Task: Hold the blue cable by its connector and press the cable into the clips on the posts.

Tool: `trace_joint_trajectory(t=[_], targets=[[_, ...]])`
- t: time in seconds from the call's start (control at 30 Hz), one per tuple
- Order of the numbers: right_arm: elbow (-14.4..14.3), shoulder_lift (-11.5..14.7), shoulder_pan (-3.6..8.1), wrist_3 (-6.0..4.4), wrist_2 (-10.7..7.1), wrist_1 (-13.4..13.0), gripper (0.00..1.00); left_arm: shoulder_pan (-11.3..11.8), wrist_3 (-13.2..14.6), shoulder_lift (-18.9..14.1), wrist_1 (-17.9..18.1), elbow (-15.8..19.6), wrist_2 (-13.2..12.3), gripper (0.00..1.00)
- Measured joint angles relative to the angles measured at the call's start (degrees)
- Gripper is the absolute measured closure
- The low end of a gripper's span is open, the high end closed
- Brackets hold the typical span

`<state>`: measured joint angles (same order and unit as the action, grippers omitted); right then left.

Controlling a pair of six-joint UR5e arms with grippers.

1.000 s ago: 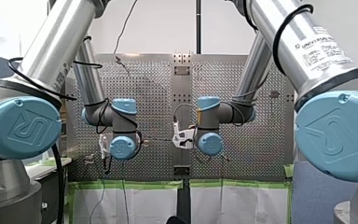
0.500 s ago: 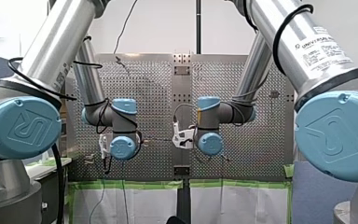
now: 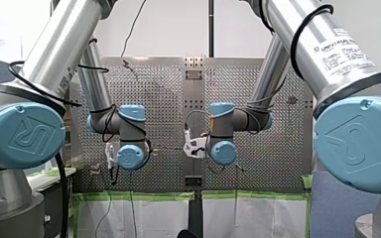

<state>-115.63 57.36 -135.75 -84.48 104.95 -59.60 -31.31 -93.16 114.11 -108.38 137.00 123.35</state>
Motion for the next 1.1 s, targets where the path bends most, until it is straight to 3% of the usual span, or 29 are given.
trace_joint_trajectory(t=[1.1], targets=[[0.0, 0.0, 0.00, 0.00, 0.00, 0.0, 1.00, 0.0, 0.0, 0.0, 0.0, 0.0, 0.0, 1.00]])
